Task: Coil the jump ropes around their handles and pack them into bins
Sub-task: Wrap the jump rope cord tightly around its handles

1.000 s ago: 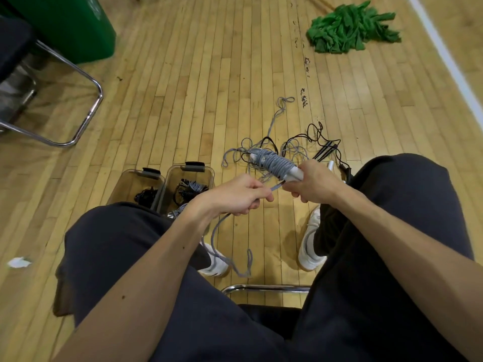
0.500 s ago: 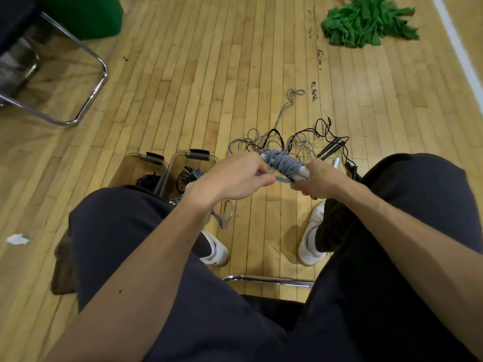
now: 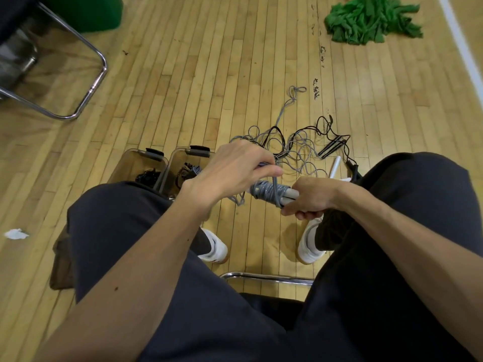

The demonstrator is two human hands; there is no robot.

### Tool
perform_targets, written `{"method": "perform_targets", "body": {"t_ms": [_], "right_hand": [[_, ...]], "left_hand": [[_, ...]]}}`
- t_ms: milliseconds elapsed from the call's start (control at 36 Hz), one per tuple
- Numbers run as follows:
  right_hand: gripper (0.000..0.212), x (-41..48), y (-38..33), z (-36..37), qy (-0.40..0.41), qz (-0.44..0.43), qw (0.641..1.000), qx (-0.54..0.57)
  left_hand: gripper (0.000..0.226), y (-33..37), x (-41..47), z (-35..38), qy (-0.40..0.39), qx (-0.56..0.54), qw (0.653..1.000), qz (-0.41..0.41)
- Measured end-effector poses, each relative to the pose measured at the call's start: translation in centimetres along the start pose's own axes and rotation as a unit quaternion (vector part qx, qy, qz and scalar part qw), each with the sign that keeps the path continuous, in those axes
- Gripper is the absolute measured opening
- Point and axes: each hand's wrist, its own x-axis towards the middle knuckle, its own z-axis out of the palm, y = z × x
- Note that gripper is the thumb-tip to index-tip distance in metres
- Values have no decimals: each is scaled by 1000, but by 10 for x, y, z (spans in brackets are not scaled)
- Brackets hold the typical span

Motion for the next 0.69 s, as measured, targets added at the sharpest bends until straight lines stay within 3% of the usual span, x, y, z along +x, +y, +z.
{"method": "perform_targets", "body": {"t_ms": [194, 444, 556, 611, 694], "right_hand": [[21, -10, -5, 10, -55, -61, 996, -42], [19, -25, -7, 6, -114, -135, 982, -64], [18, -31, -5, 4, -110, -119, 982, -93], [17, -34, -3, 5, -94, -100, 982, -133], [20, -37, -1, 10, -8, -61, 960, -274]], "left_hand": [[37, 6, 4, 9, -2, -3, 999, 38], [31, 4, 11, 8, -44, -96, 994, -17], [29, 5, 12, 9, -85, -87, 992, -25], [45, 4, 13, 11, -97, -54, 993, -34], [60, 1, 14, 17, -116, 2, 992, -52]]}}
